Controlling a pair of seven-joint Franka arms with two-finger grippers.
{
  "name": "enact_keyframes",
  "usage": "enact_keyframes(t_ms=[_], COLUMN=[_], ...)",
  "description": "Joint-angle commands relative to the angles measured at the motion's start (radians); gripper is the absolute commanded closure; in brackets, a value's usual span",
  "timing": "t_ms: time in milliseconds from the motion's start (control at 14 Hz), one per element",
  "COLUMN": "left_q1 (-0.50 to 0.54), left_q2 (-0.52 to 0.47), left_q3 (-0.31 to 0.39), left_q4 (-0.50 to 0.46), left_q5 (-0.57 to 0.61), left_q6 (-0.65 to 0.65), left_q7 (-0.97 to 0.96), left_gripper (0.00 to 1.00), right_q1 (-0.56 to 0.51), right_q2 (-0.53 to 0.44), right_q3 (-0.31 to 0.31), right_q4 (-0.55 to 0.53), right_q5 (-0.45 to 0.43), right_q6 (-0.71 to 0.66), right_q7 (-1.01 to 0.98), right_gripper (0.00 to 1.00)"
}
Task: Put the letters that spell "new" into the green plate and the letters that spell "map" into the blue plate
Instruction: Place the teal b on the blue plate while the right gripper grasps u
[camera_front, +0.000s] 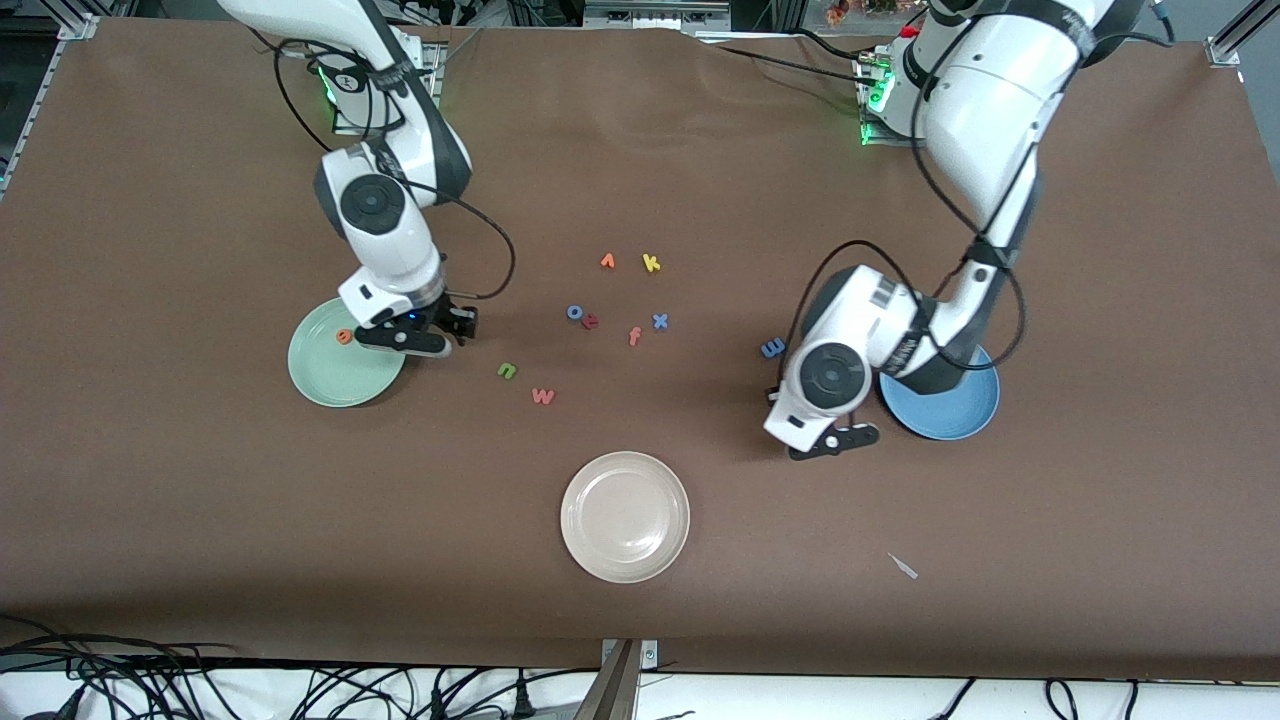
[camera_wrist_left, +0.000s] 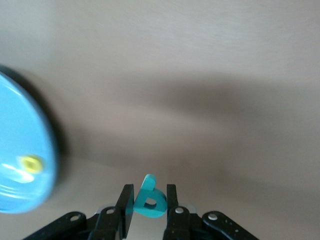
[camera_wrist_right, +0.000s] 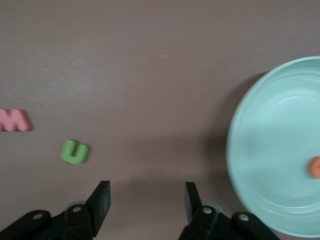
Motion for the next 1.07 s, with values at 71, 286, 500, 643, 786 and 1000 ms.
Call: enact_keyframes(t_ms=[71,286,500,643,786,1000], left_q1=[0.1,0.192,0.269,0.297,0.297,0.292], left_q2=[-0.096,-0.167,-0.234,-0.253,-0.253,-0.254], left_q3=[-0.014,-0.014,-0.014,-0.013,-0.014,-0.016], left_q4=[-0.107,-0.224,-0.42,-0.497,-0.491,-0.457], left_q5=[0.007,0.007,0.012,0.021,0.018,-0.028], left_q6=[-0.028,0.033,0.247,0.336,0.329,0.28], left_q7=[0.268,0.445,0.537,0.554,0.539,0.506], left_gripper=[0.95,0.94,0.94,0.73,0.0,0.0], right_q1=[-0.005,0.006,0.009,0.015,0.024,0.024], right_q2=[0.135,0.2,0.215,0.223,0.24,0.243], right_q3=[0.042,0.045,0.045,0.045,0.045,0.045], right_q4=[0.175,0.202,0.2,0.199,0.194,0.193], right_q5=[0.111,0.12,0.122,0.122,0.122,0.122], right_q6=[-0.008,0.031,0.041,0.051,0.083,0.084], right_q7=[0.046,0.062,0.067,0.093,0.099,0.099], right_gripper=[0.29,0.29,0.29,0.29,0.32,0.38])
